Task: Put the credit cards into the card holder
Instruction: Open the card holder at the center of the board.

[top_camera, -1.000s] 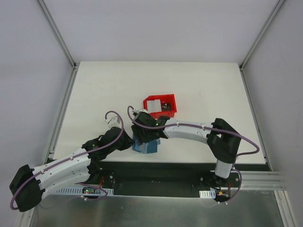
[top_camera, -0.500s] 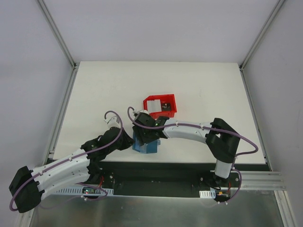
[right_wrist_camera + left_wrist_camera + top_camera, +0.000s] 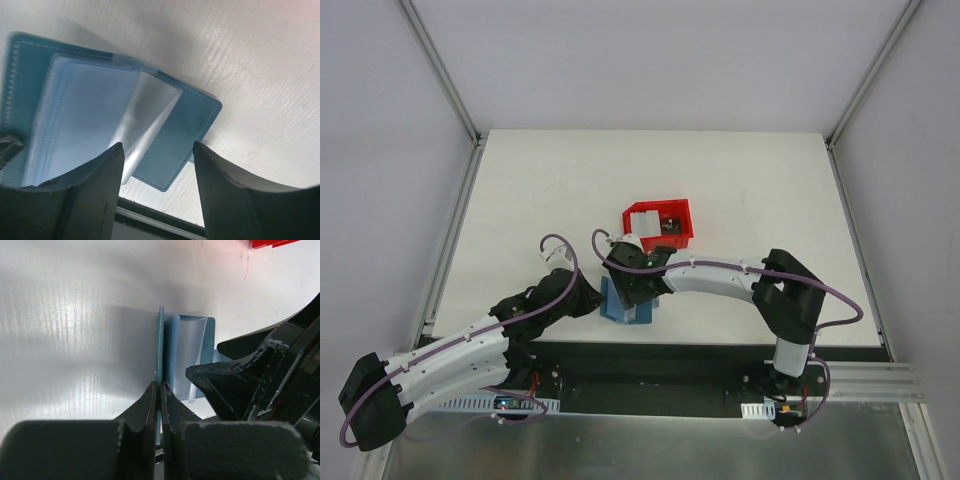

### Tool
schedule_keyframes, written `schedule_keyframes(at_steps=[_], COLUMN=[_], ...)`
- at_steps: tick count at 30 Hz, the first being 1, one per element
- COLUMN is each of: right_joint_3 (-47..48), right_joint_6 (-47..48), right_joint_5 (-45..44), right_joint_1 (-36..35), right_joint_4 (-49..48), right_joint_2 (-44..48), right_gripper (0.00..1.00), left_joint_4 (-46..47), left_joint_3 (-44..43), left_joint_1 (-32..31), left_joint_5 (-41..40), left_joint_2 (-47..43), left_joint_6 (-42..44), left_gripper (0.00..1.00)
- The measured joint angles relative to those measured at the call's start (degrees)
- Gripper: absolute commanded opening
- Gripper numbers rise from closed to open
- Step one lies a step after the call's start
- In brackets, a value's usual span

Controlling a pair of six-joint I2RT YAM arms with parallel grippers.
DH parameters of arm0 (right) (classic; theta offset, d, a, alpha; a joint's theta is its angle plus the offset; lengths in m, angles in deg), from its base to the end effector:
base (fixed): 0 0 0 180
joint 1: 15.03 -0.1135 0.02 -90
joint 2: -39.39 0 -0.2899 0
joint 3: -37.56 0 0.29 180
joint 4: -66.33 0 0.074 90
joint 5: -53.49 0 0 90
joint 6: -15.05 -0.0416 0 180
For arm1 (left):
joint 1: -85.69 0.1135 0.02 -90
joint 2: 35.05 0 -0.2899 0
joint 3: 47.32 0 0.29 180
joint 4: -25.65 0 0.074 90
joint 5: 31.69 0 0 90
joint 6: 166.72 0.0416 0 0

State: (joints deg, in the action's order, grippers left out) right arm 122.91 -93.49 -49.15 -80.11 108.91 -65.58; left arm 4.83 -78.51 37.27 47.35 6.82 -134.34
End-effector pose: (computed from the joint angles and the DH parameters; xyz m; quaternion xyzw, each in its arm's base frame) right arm 0.1859 0.3784 0.1948 -0.3569 0.8968 0.0795 0.2492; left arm 0.1300 -0.1346 0.1932 -0.1162 0.8620 -0.3384 0.3591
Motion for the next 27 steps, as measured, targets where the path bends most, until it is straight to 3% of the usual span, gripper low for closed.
schedule_keyframes(at_steps=[18,27], right_joint_3=[-9.38,-10.43], right_joint_6=[-0.37,0.2], right_joint_5=[-1.11,-1.42], right_joint_1=[2.16,2.86], right_joint_4=[-0.39,-0.33], right_joint_2=[3.63,4.42], right_gripper=[0.54,0.46], left_joint_4=[0.17,0.26], left_joint_3=[1.95,2.45], left_joint_1=[0.0,0.02], left_joint_5=[-0.07,-0.09], left_joint_2=[0.2,1.79], left_joint_6=[-0.72,-1.73], left_gripper=[0.0,0.0])
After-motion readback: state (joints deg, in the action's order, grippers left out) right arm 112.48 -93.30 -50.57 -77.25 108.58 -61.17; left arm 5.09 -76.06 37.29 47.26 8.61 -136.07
